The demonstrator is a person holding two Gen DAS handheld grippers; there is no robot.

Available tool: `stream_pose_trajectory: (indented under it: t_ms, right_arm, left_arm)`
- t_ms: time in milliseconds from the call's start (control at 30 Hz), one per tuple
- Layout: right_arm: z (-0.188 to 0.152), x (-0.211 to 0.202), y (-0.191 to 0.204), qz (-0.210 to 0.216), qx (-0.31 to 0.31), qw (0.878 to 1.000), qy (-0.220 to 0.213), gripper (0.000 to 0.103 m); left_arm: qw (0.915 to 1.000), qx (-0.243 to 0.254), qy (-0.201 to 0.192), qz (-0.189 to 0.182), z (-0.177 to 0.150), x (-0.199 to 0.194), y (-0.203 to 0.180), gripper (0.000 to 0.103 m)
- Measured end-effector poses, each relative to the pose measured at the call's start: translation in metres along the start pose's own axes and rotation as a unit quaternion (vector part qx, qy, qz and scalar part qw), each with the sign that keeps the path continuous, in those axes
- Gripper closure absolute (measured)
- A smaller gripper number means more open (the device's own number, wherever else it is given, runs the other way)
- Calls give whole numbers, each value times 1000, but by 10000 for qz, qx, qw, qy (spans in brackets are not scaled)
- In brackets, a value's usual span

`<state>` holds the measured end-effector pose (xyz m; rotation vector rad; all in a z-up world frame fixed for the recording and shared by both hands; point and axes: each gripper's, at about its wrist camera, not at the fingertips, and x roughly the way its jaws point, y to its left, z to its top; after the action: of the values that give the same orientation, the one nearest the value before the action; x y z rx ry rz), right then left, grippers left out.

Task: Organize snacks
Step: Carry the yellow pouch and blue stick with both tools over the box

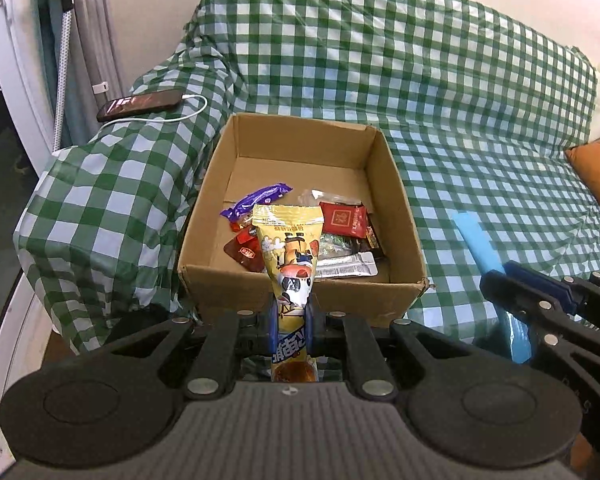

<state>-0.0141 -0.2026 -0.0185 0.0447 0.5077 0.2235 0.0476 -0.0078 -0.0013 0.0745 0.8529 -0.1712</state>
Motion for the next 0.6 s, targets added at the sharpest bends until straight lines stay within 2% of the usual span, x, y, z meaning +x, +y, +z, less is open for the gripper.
stream_pose_trajectory:
  t_ms: [300,600]
  right_arm:
    - [-1,-1,-2,-32,-39,10000,41,87]
    - [-2,18,-4,-18,-58,9995,297,87]
  left_arm:
    - [10000,-31,56,-54,1,7,-4,89]
    - [9995,-138,285,-82,6,29,1,89]
